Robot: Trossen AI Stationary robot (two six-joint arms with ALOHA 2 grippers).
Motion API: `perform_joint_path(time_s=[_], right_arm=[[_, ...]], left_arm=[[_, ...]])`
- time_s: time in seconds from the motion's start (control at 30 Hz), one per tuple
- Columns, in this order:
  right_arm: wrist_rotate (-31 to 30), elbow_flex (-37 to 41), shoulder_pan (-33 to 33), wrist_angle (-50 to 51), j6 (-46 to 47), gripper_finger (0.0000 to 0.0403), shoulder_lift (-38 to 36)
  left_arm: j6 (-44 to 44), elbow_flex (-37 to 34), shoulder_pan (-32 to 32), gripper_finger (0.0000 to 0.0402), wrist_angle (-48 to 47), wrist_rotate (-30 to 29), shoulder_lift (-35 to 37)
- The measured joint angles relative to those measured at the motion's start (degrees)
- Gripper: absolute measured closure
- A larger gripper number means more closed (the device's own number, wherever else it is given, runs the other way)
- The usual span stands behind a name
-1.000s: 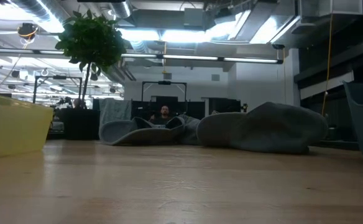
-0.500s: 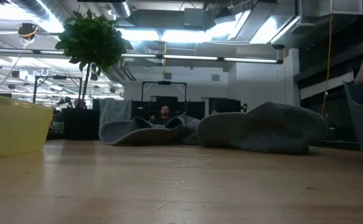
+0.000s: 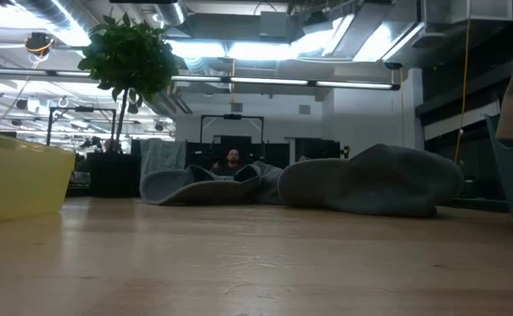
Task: Pick & Place hat
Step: Put the brown cap into the blue bin
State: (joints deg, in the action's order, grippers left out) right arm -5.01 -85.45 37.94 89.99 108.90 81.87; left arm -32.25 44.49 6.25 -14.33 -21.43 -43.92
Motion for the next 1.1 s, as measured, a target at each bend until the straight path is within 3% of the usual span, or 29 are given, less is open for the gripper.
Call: perform_joint_path(time_s=[0.3,0.57,0.83,1.1], right_arm=[[-24.79,-0.08,-9.64,-1.57,-18.09,0.0173,0.00],[-38.84,1.80,-19.27,-11.18,-33.84,0.0173,0.00],[-40.99,8.68,-26.67,-28.62,-51.39,0.0173,0.02],[-40.41,18.14,-31.77,-42.71,-60.10,0.0173,0.04]], left_arm=[[0.02,0.00,0.00,0.0260,0.00,0.02,0.00],[0.45,0.00,0.00,0.0260,0.00,0.02,-0.07],[1.72,0.00,-0.01,0.0260,-0.04,0.00,-0.09],[3.25,0.00,0.00,0.0260,-1.63,-0.13,-0.11]])
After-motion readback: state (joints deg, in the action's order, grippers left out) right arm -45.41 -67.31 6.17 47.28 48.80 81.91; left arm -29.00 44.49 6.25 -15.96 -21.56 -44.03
